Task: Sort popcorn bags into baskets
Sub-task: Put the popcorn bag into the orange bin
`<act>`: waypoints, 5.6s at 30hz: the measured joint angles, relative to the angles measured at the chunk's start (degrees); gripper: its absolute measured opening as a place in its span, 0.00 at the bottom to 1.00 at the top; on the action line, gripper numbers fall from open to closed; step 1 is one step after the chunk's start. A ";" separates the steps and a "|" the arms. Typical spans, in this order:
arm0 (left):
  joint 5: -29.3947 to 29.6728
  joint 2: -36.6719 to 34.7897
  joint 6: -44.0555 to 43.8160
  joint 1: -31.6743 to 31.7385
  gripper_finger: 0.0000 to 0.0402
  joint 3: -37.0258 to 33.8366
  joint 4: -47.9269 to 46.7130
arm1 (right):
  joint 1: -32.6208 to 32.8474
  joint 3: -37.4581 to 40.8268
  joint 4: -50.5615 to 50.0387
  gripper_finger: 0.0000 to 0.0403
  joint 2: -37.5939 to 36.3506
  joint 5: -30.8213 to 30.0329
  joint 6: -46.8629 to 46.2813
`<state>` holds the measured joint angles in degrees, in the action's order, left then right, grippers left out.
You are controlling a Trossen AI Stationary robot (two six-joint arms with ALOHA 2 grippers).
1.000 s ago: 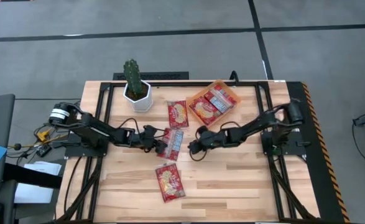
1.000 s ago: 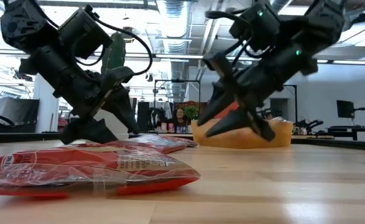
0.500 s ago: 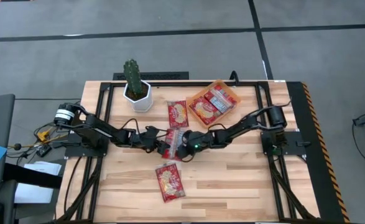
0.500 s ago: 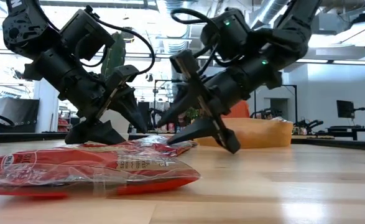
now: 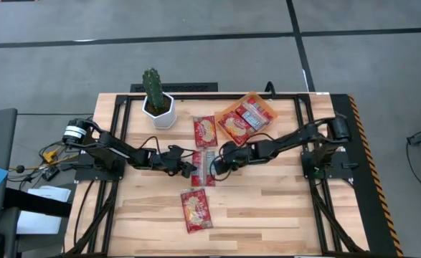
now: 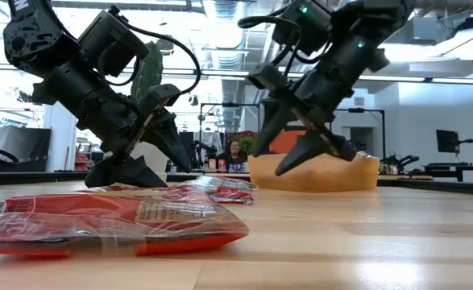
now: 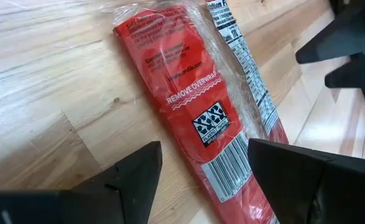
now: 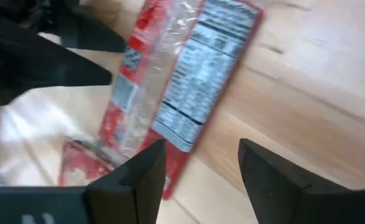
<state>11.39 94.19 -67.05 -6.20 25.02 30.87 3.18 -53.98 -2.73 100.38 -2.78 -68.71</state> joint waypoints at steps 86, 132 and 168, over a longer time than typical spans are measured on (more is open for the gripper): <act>-0.60 -28.92 3.88 2.49 0.59 1.49 -9.59 | -43.79 -6.52 -30.44 0.24 -7.03 29.74 73.90; 15.71 6.69 45.48 12.55 0.00 21.45 -16.24 | -23.51 -20.79 -50.09 0.26 -23.96 6.98 51.63; 9.42 8.79 11.44 -8.96 0.00 15.87 -24.07 | 3.88 1.05 0.69 0.59 -1.86 -7.03 8.66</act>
<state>20.81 102.98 -55.61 -15.16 40.88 6.80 7.06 -52.92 -2.03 98.52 -9.81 -60.04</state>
